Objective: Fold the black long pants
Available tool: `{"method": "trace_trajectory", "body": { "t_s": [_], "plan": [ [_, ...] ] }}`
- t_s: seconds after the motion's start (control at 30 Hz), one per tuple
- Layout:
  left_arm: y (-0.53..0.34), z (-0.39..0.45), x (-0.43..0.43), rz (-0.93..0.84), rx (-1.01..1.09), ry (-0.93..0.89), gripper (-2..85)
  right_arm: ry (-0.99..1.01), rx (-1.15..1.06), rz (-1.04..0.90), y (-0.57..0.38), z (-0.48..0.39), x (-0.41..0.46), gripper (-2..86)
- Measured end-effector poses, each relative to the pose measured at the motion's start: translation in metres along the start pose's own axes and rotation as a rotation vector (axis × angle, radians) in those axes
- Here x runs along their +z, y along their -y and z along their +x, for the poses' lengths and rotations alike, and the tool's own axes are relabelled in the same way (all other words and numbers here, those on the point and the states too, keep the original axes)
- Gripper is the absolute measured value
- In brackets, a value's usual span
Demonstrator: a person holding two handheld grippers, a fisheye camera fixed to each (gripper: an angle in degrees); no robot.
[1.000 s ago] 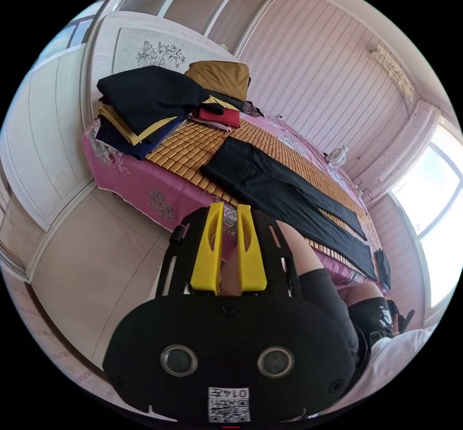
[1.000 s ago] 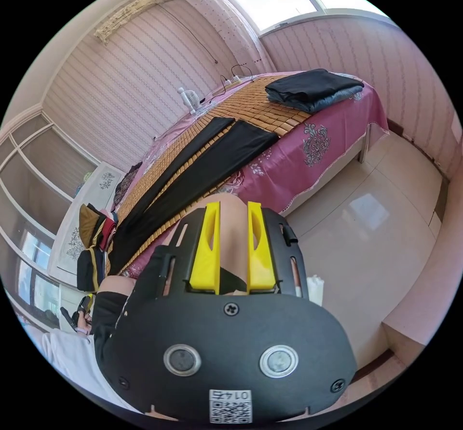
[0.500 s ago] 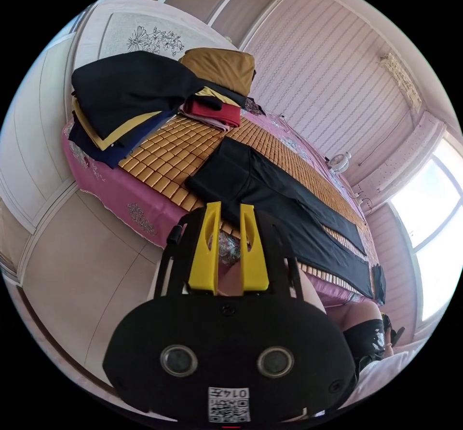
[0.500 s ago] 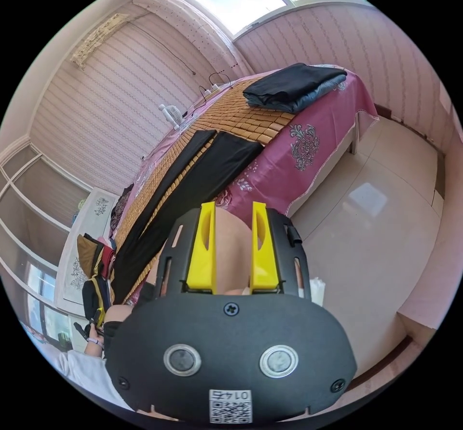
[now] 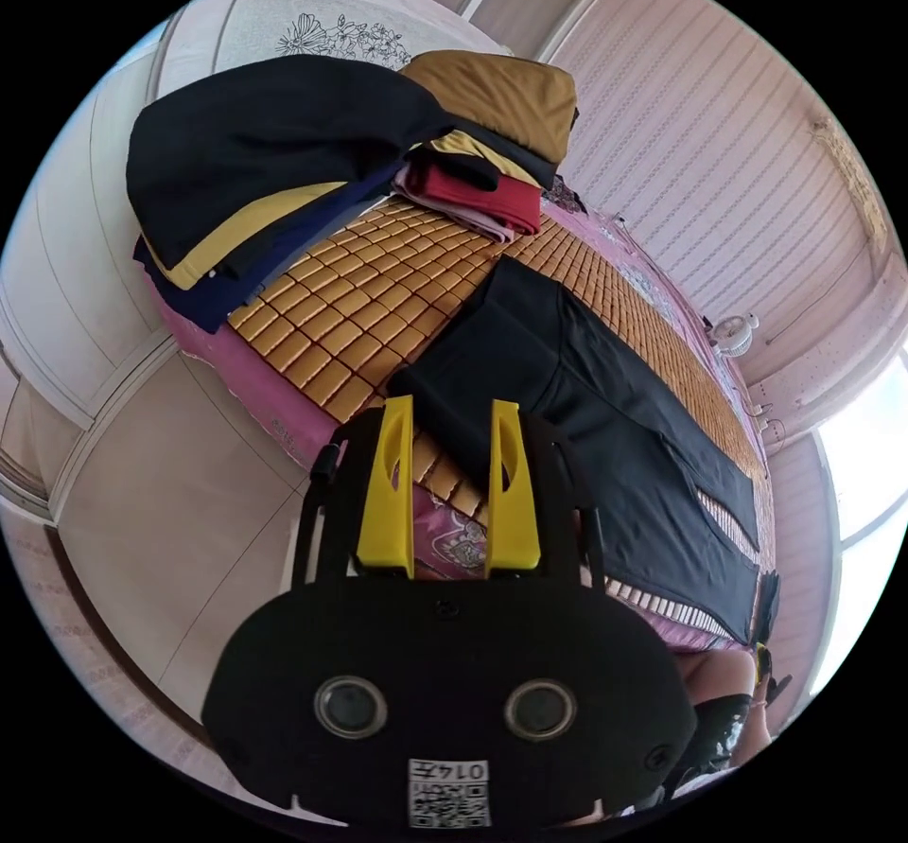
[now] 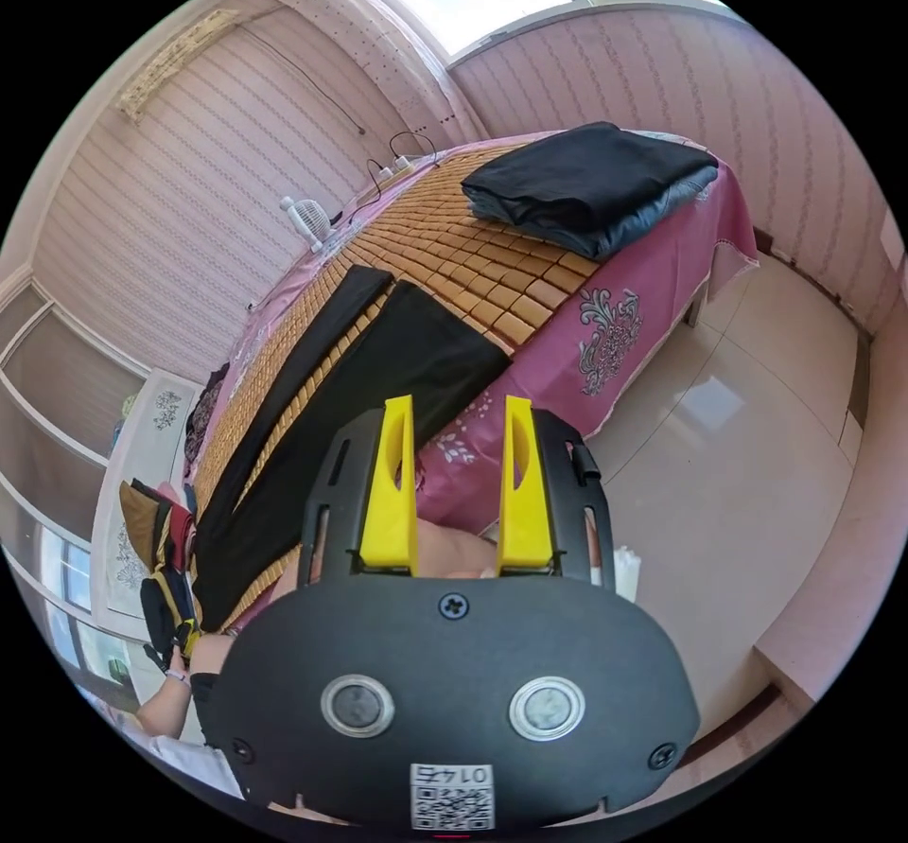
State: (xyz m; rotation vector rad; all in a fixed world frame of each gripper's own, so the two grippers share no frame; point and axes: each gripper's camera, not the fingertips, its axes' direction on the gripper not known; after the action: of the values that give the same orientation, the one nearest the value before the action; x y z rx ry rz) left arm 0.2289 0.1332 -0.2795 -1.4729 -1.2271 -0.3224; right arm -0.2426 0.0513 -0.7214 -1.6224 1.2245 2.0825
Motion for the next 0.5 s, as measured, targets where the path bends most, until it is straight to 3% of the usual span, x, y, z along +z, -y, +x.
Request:
{"method": "trace_trajectory", "body": {
  "t_s": [0.23, 0.5],
  "plan": [
    [0.02, 0.005, 0.032, -0.083, -0.08, 0.02, 15.4, 0.025, 0.076, -0.07, 0.031, 0.002, 0.034, 6.6],
    [0.036, -0.007, 0.041, -0.098, -0.117, 0.061, 6.9, 0.074, -0.03, -0.05, 0.042, -0.022, 0.026, 1.0]
  ]
}}
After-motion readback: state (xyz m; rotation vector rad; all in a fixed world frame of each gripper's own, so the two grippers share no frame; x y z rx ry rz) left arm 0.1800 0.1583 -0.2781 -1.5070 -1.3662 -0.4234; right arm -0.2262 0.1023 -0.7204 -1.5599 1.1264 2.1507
